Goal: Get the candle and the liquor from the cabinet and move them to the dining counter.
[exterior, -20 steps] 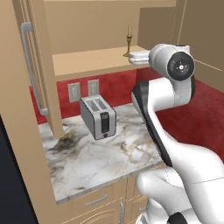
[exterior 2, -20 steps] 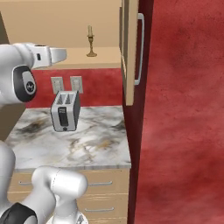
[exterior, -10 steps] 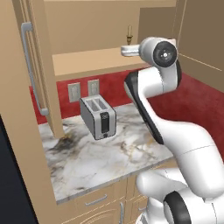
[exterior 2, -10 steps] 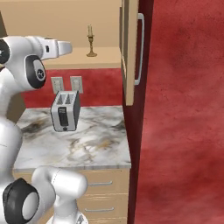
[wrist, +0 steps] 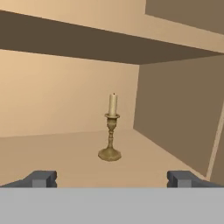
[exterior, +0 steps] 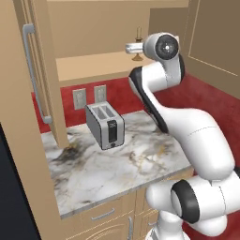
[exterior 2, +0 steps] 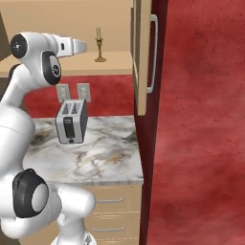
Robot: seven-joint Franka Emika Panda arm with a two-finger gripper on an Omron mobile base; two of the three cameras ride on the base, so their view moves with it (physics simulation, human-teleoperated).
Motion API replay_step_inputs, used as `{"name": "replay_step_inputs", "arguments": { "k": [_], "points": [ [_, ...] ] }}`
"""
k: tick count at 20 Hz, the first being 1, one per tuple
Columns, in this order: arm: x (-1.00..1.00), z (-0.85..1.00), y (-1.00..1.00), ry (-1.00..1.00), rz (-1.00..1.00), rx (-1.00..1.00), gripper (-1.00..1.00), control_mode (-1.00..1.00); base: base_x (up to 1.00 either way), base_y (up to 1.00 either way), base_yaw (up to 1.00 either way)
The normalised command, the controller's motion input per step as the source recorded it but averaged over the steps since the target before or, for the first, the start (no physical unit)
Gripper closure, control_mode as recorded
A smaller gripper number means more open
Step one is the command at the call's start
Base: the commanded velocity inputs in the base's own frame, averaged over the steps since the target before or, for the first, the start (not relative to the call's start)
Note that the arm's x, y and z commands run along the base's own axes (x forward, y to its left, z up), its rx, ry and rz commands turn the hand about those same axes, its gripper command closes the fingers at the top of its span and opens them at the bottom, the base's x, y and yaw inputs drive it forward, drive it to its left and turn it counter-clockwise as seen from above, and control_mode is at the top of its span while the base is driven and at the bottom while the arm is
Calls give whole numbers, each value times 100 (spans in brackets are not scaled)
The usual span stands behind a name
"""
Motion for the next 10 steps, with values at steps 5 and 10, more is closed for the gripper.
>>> {"name": "replay_step_inputs", "arguments": {
  "k": [5, 10],
  "points": [
    [41, 0, 0, 6, 0, 0, -100, -100, 0, 0, 0],
    [43, 0, 0, 11, 0, 1, -100, -100, 0, 0, 0]
  ]
}}
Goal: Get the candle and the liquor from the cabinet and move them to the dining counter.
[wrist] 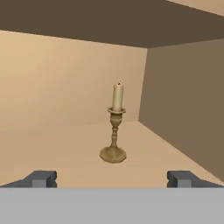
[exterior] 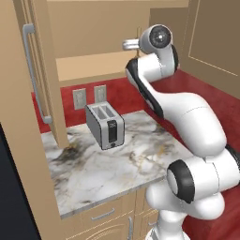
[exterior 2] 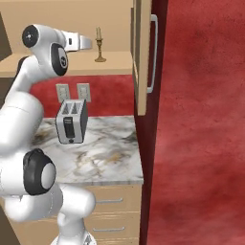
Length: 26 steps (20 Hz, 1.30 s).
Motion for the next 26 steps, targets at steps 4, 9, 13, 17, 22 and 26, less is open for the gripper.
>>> {"name": "replay_step_inputs", "arguments": {
  "k": [4, 9, 13, 17, 22, 26],
  "points": [
    [46, 0, -2, 12, 0, 2, -100, -100, 0, 0, 0],
    [42, 0, -15, 8, 0, 4, -100, -100, 0, 0, 0],
    [36, 0, -20, 6, 0, 5, -100, -100, 0, 0, 0],
    [7, 0, -10, 0, 0, 2, -100, -100, 0, 0, 0],
    [17, 0, 0, 0, 0, 0, -100, -100, 0, 0, 0],
    [31, 0, 0, 2, 0, 0, -100, -100, 0, 0, 0]
  ]
}}
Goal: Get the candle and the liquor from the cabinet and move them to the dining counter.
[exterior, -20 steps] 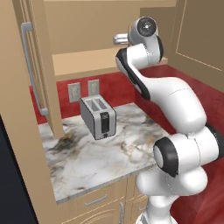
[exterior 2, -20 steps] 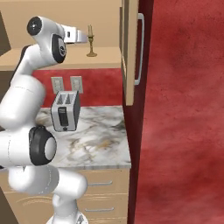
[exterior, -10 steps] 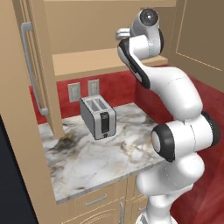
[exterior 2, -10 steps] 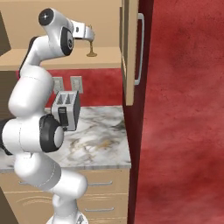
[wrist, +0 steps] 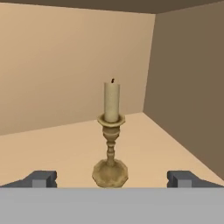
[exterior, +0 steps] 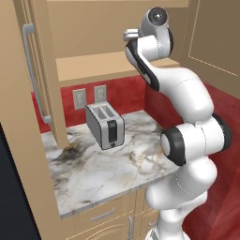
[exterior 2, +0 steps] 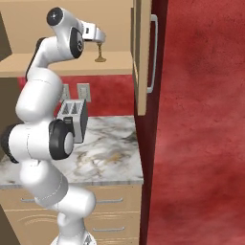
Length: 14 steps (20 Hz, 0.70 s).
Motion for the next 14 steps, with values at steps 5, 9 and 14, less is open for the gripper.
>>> {"name": "replay_step_inputs", "arguments": {
  "k": [5, 9, 14],
  "points": [
    [36, 0, 0, 3, 0, 0, -100, -100, 0, 0, 0],
    [30, 0, 0, 3, 0, 0, -100, -100, 0, 0, 0],
    [30, 0, 0, 2, 0, 0, -100, -100, 0, 0, 0]
  ]
}}
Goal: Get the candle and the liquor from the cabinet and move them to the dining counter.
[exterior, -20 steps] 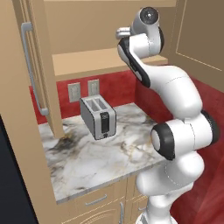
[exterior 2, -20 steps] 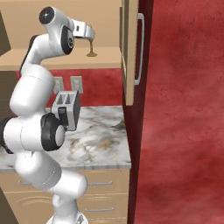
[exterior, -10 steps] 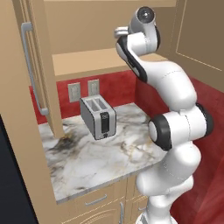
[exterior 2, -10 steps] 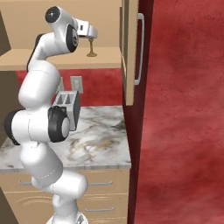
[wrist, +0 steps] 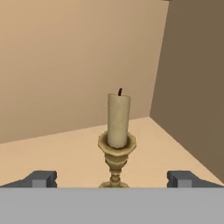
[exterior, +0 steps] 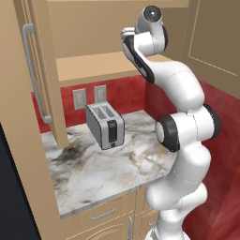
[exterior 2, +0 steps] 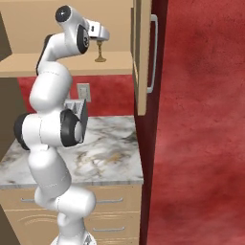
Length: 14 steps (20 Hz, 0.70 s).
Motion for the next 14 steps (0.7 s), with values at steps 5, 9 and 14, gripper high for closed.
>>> {"name": "replay_step_inputs", "arguments": {
  "k": [5, 9, 14],
  "points": [
    [19, -3, 0, 2, 0, 0, -100, -100, 0, 0, 0],
    [10, -8, 0, 1, 0, 0, -100, -100, 0, 0, 0],
    [2, -11, -4, 0, 0, 0, -100, -100, 0, 0, 0]
  ]
}}
